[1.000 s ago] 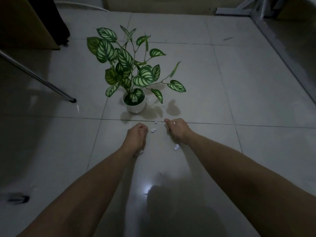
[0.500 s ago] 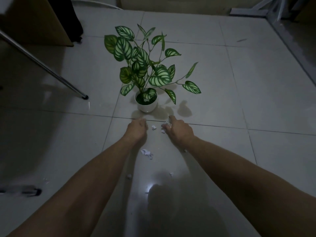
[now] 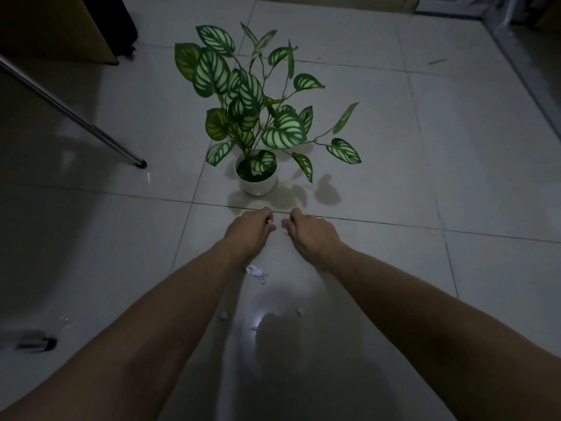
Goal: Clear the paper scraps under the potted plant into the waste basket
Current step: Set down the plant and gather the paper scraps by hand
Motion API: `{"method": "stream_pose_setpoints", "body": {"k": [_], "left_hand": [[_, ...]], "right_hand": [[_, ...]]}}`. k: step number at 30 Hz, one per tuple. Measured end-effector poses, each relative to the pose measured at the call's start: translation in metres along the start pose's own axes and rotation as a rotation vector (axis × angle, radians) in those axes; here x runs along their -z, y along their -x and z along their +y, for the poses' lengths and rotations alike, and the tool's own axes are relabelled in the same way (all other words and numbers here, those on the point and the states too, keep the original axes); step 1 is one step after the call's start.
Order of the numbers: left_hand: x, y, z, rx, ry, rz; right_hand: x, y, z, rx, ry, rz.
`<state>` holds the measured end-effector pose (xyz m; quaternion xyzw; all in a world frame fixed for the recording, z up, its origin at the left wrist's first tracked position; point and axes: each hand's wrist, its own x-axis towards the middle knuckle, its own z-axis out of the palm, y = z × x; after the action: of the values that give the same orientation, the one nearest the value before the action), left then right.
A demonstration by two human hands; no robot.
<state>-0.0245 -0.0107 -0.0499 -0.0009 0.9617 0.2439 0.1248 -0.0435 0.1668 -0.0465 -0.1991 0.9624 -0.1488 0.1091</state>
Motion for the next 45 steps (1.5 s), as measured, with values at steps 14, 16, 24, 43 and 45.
{"method": "stream_pose_setpoints", "body": {"k": [14,16,24,43,45], "left_hand": [[0.008,0.006,-0.005,0.155,0.329,0.025],[0.010,0.009,-0.005,0.136,0.320,0.030],[0.015,0.028,-0.014,0.115,0.349,0.008],[-0.024,0.096,-0.004,0.029,-0.160,-0.026],[-0.027,0.094,-0.006,-0.018,-0.180,-0.012]], "right_hand": [[-0.001,0.008,-0.010,-0.172,0.012,-0.065],[-0.001,0.006,-0.015,-0.157,0.073,-0.098],[0.015,0.009,-0.005,-0.166,-0.096,-0.195],[0.009,0.120,0.062,-0.163,-0.117,0.034],[0.004,0.123,0.057,-0.136,-0.076,0.030]]}}
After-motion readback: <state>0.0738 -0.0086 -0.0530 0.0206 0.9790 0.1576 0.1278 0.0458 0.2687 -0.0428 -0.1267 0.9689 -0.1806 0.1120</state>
